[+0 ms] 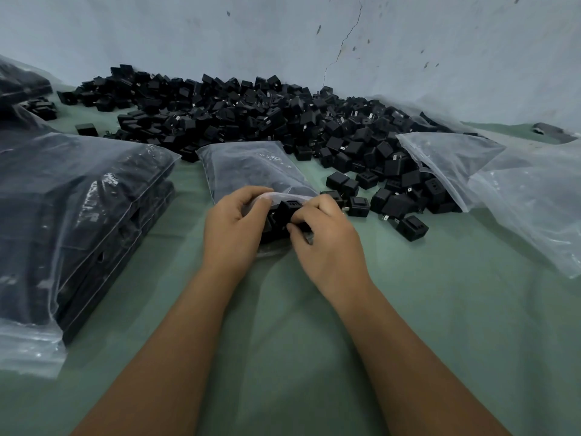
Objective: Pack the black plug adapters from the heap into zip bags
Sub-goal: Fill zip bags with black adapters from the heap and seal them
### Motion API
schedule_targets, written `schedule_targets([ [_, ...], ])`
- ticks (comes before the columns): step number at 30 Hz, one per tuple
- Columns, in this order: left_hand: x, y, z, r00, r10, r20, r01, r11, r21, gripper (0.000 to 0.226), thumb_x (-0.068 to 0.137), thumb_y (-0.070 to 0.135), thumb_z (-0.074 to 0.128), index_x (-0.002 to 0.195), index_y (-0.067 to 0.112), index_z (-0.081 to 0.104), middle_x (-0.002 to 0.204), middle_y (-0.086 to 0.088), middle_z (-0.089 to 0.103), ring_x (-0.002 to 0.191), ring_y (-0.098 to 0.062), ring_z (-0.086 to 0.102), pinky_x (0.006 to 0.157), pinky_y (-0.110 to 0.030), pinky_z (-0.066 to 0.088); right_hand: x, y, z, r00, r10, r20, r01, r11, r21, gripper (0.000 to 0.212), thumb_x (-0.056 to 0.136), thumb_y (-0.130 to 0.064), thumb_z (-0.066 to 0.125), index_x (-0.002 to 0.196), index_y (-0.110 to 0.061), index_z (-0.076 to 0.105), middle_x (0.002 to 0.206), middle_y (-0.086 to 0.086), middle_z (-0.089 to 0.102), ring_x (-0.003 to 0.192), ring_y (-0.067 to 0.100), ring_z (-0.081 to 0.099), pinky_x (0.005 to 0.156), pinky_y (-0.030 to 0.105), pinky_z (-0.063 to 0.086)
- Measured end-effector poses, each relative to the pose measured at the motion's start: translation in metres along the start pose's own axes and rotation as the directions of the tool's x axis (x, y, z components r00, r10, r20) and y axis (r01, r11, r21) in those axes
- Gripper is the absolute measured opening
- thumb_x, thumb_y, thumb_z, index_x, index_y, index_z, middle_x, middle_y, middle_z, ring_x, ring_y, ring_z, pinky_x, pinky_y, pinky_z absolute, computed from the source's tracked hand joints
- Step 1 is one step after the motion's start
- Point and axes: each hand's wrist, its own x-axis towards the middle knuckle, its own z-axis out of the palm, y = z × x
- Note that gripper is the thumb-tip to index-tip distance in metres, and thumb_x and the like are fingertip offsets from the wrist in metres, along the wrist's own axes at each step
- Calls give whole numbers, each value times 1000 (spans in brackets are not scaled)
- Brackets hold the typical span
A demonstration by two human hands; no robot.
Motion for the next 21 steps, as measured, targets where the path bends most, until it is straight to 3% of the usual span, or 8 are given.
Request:
schedule_targets([
  [3,0,1,0,1000,12,0,-12,1000,5,18,92,18,58,94,24,75,87,12,74,84,-4,67,74,-16,52,0,-1,-1,1000,15,-18,-16,999,-45,9,83,-15,65,87,-14,57,94,-4,50,72,15,53,56,38,49],
  [6,0,1,-1,1000,15,10,-15,1000,6,18,91,20,57,94,24,75,89,12,74,87,-5,68,77,-20,53,0,-3,-3,999,-20,-48,13,989,-147,30,81,-18,66,107,-25,53,98,-6,49,74,15,56,51,30,48],
  [10,-1,3,0,1000,-1,22,2,1000,-23,17,91,20,60,92,25,76,89,10,75,88,-8,69,78,-22,55,1,-4,-5,999,-37,40,46,965,-260,42,85,-21,63,125,-33,55,98,-6,55,81,12,55,59,24,42],
  [13,-2,4,0,1000,-9,24,9,1000,-11,17,90,18,60,91,24,76,89,10,75,88,-7,69,78,-22,55,1,-6,-6,997,-71,14,72,957,-282,37,84,-19,63,120,-28,60,92,-4,56,78,16,56,56,26,42],
  [16,-2,5,0,1000,-14,23,14,1000,14,18,92,18,58,93,22,75,90,9,74,90,-8,68,83,-32,56,1,-6,-7,996,-85,-9,80,963,-259,32,78,-16,69,108,-23,62,93,-4,54,74,14,55,53,23,38],
  [21,-3,6,0,1000,-5,-5,5,997,79,21,97,18,53,96,20,74,91,7,74,91,-12,67,88,-41,53,2,-3,-9,991,-136,0,134,970,-202,30,69,-12,73,94,-18,58,99,-7,56,87,15,55,52,29,47],
])
